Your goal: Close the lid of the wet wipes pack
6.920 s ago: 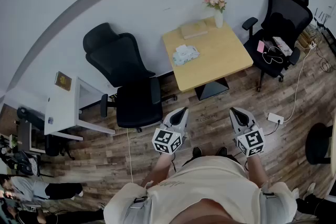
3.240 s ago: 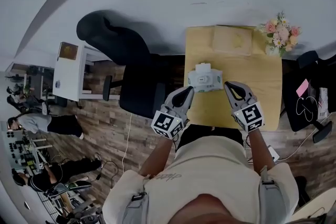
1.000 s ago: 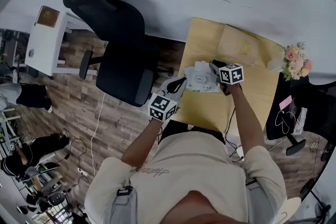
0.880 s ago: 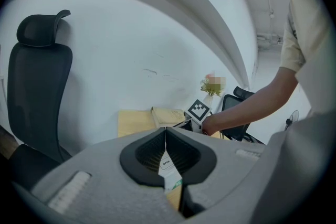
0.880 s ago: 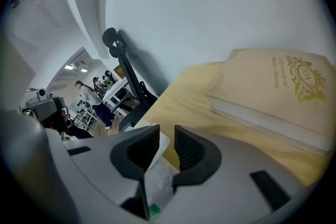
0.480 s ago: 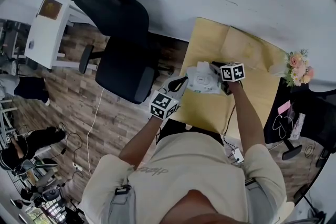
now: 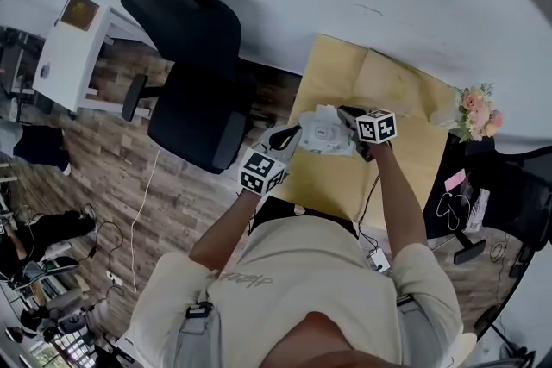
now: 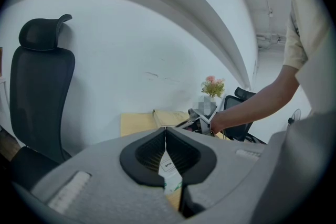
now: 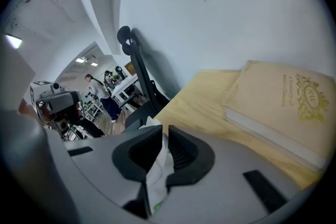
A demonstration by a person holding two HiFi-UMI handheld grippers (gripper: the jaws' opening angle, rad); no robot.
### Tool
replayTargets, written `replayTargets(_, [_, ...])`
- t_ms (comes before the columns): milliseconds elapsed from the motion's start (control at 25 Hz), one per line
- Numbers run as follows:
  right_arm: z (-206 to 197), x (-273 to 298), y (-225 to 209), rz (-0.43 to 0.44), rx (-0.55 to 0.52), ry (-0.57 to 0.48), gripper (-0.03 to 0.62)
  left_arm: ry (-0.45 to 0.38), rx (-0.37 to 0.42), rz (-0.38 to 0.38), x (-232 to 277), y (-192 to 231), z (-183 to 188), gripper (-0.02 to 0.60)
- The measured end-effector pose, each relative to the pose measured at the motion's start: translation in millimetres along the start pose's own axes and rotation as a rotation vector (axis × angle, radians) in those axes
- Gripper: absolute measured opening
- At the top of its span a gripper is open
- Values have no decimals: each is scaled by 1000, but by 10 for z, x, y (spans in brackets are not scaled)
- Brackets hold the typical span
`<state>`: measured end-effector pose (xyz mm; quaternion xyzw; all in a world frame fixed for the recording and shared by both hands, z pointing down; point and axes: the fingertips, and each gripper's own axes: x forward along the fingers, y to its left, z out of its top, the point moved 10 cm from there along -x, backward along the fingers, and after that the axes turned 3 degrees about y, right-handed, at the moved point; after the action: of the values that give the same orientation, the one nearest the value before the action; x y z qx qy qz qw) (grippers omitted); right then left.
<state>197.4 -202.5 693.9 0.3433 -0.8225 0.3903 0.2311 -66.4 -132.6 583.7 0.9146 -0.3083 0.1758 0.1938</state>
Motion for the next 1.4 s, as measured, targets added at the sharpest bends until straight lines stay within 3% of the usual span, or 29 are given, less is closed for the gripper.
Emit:
replayTargets(680, [-254, -233, 466, -3, -107, -38, 39, -32, 27, -27, -235, -147, -16, 18])
replayTargets(880, [-372, -254, 604, -31, -215, -30, 41, -36, 32, -31, -283, -162, -42, 18])
replayTargets(1400, [-621, -218, 757, -93, -271, -29, 46, -42, -2, -27, -406, -92, -186, 18])
